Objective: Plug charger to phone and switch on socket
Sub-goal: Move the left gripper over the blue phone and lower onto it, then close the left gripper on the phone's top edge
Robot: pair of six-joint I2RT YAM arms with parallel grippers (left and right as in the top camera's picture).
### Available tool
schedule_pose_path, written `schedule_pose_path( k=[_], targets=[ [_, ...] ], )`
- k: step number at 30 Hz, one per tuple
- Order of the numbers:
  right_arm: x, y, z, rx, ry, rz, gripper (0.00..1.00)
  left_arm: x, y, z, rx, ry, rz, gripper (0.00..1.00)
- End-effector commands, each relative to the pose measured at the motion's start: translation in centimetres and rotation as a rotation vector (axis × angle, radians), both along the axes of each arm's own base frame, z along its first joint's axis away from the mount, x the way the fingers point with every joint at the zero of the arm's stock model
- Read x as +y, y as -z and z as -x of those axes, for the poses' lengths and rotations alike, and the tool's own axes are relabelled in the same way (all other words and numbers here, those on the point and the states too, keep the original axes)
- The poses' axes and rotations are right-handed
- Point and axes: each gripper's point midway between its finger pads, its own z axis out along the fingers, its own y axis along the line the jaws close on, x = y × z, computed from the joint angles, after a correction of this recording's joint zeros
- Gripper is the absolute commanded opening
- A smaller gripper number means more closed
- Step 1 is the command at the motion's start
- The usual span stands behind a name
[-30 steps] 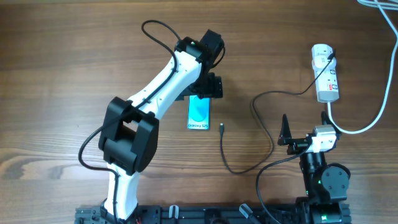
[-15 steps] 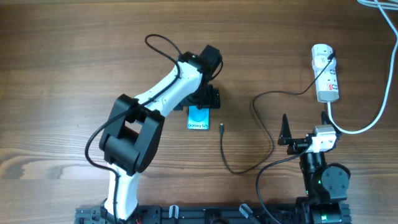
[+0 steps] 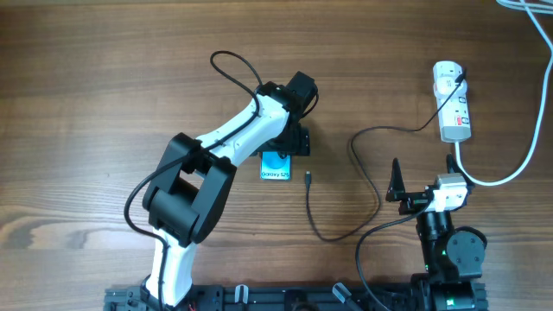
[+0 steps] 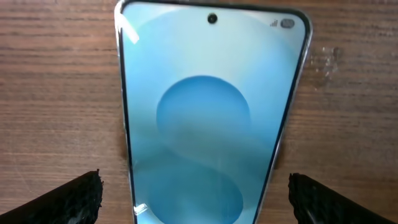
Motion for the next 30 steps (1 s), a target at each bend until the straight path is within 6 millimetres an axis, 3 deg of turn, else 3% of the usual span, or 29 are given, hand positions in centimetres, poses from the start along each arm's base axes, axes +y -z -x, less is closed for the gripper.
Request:
schedule_pose_path(
  k=[1,10,22,30],
  targets=[
    [-0.2,-0.3,0.1,-0.015,0.008,-0.016,1.00,0.4,0.3,-0.4,-0.021,-0.021,-0.024,1.00],
    [-0.2,-0.3,0.1,-0.015,0.008,-0.015,1.00,0.3,0.5,-0.5,-0.026,-0.021,-0.020,1.00],
    [-0.2,-0.3,0.1,-0.015,0.008,-0.016,1.00,0.6,4.0,0.7,0.063,-0.016,-0.054,1.00],
    [-0.2,-0.3,0.1,-0.015,0.008,-0.016,1.00,0.7,4.2,0.7,0.071,-0.020,-0.052,1.00]
  ],
)
